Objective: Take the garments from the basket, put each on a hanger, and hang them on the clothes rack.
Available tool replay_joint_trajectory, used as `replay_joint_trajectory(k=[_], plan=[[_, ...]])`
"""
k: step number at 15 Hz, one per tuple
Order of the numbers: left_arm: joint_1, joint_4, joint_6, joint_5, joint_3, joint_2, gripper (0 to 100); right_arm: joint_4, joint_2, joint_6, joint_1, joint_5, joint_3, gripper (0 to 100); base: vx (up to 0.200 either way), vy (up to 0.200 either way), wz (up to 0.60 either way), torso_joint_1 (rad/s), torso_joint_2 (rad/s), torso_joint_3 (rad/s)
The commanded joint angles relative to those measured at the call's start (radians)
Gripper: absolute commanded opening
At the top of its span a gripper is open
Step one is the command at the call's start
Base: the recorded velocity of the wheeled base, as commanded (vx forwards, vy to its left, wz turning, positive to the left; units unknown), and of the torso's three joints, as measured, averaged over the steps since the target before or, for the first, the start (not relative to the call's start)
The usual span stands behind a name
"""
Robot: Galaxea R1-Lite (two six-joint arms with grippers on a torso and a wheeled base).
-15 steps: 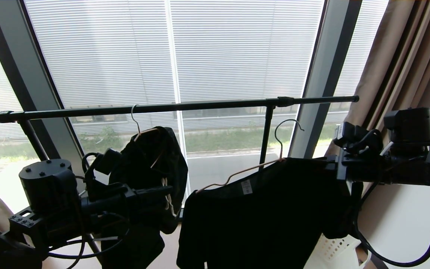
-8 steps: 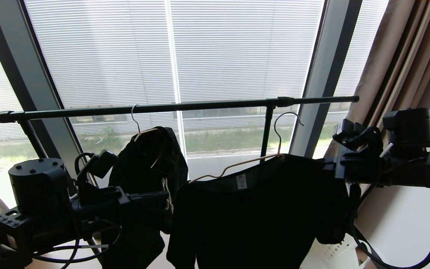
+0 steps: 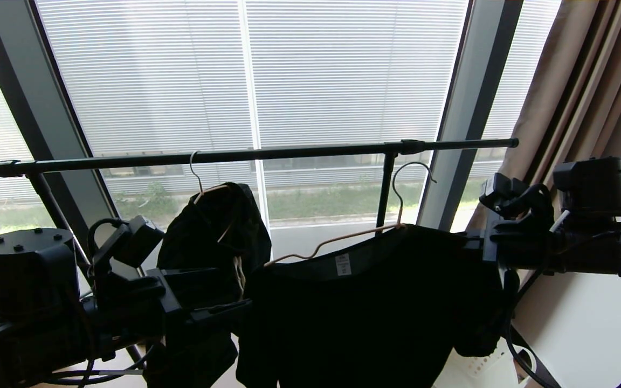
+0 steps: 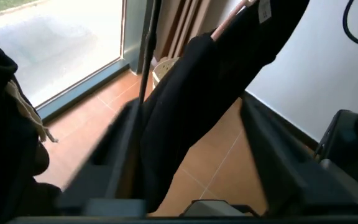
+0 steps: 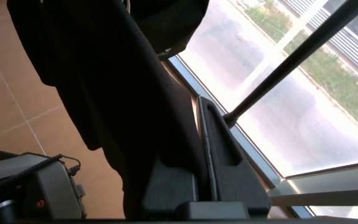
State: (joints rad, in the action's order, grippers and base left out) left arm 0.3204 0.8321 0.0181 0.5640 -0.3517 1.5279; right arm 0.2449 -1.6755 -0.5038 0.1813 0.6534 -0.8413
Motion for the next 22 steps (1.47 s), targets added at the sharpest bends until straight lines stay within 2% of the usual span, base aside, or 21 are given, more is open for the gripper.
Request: replay_joint_trajectory(k=[1, 3, 6, 7, 9, 10, 14, 18, 19, 21, 22], plan=[[0.032, 0.001, -0.041, -0.065, 0.014, -0.009, 100, 0.054, 0.008, 0.004, 0.001, -0.001, 0.041, 0, 0.0, 0.0, 0.0, 0.0, 0.0, 0.0], [0.097, 0.001, -0.044, -0.171, 0.003, -0.008, 100, 0.114, 0.007, 0.044, 0.004, -0.021, 0.08, 0, 0.0, 0.0, 0.0, 0.0, 0.0, 0.0], [0.132, 0.001, -0.052, -0.21, -0.016, -0.012, 100, 0.221, 0.005, 0.079, 0.038, -0.058, 0.137, 0, 0.0, 0.0, 0.0, 0.0, 0.0, 0.0], [0.132, 0.001, -0.084, -0.247, -0.016, -0.009, 100, 0.238, 0.008, 0.08, 0.04, -0.058, 0.145, 0, 0.0, 0.0, 0.0, 0.0, 0.0, 0.0], [0.141, 0.002, -0.125, -0.317, -0.018, -0.005, 100, 0.24, 0.008, 0.082, 0.041, -0.058, 0.149, 0, 0.0, 0.0, 0.0, 0.0, 0.0, 0.0], [0.177, 0.001, -0.124, -0.351, -0.023, -0.006, 100, 0.24, 0.005, 0.09, 0.041, -0.058, 0.154, 0, 0.0, 0.0, 0.0, 0.0, 0.0, 0.0], [0.204, 0.001, -0.087, -0.489, -0.064, -0.006, 100, 0.244, 0.01, 0.122, 0.041, -0.06, 0.16, 0, 0.0, 0.0, 0.0, 0.0, 0.0, 0.0], [0.207, -0.036, -0.078, -0.501, -0.029, -0.032, 100, 0.278, 0.0, 0.125, 0.041, -0.06, 0.162, 0, 0.0, 0.0, 0.0, 0.0, 0.0, 0.0], [0.223, -0.041, -0.078, -0.53, -0.046, -0.031, 100, 0.278, 0.0, 0.125, 0.041, -0.06, 0.162, 0, 0.0, 0.0, 0.0, 0.0, 0.0, 0.0], [0.267, -0.105, -0.076, -0.612, -0.11, -0.029, 100, 0.278, -0.004, 0.125, 0.041, -0.075, 0.16, 0, 0.0, 0.0, 0.0, 0.0, 0.0, 0.0], [0.296, -0.194, -0.061, -0.641, -0.165, -0.038, 100, 0.278, -0.004, 0.126, 0.044, -0.098, 0.16, 0, 0.0, 0.0, 0.0, 0.0, 0.0, 0.0]])
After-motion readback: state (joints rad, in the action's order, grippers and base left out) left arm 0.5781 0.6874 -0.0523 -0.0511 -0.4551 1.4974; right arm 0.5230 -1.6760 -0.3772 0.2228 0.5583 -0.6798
